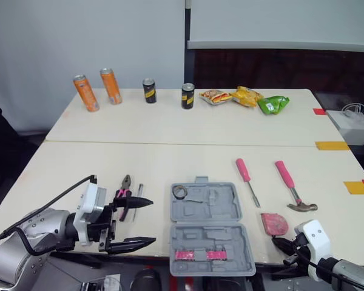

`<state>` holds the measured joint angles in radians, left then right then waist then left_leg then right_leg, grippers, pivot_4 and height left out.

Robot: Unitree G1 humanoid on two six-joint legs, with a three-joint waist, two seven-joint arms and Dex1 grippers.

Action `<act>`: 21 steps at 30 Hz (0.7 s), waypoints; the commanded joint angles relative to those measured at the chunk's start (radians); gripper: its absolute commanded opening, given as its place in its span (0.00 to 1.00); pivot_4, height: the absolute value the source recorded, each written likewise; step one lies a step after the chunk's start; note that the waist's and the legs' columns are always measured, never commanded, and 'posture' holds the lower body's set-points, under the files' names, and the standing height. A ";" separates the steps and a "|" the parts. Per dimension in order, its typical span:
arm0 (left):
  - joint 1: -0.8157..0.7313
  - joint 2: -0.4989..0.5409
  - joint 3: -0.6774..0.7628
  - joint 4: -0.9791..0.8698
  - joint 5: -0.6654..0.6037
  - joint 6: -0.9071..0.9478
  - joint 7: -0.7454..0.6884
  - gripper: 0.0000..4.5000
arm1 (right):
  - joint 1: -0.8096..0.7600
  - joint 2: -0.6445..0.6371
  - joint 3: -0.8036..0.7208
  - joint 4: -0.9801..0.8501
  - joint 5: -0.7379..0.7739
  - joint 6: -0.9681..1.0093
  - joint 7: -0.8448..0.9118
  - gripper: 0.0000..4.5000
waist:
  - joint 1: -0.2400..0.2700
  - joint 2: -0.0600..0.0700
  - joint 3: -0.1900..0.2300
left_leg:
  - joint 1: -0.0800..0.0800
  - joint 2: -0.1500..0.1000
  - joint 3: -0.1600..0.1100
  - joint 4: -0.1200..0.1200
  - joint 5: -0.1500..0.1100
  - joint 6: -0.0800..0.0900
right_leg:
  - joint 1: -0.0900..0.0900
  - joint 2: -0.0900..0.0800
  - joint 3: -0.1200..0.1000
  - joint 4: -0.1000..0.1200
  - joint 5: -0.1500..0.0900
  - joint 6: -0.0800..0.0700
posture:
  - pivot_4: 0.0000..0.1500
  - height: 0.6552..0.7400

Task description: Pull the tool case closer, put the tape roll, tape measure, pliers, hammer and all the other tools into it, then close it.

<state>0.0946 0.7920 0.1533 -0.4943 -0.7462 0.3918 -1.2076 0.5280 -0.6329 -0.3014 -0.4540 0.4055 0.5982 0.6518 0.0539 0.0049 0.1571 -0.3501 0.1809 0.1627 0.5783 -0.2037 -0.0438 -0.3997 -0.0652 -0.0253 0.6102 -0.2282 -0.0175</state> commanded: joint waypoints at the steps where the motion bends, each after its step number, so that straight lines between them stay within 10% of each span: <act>1: 0.002 0.008 0.008 -0.002 0.011 -0.019 -0.011 1.00 | 0.043 -0.008 -0.046 -0.062 0.023 0.006 0.017 0.01 | 0.001 0.000 0.000 | 0.000 0.000 0.000 0.000 0.000 0.000 | 0.000 0.000 0.000 0.000 0.000 0.000 | 1.00 1.00; 17: -0.001 -0.025 -0.009 0.026 0.010 -0.036 -0.035 1.00 | 0.115 -0.028 -0.066 -0.086 0.018 -0.077 0.100 0.01 | -0.001 0.000 0.000 | 0.000 0.000 0.000 0.000 0.000 0.000 | 0.000 0.000 0.000 -0.001 -0.002 0.003 | 1.00 1.00; 21: 0.010 -0.036 -0.004 0.031 -0.016 -0.039 -0.065 1.00 | 0.127 -0.093 -0.143 -0.097 0.074 -0.104 0.230 0.33 | -0.001 0.000 0.000 | 0.000 0.000 0.000 0.000 0.000 0.000 | 0.000 0.000 0.000 -0.001 -0.001 0.001 | 1.00 1.00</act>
<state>0.0957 0.7514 0.1431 -0.4592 -0.7305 0.3558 -1.2476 0.6453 -0.6976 -0.3778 -0.5176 0.4353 0.5201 0.8162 0.0528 0.0048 0.1571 -0.3504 0.1805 0.1624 0.5780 -0.2039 -0.0438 -0.3994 -0.0655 -0.0252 0.6091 -0.2287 -0.0168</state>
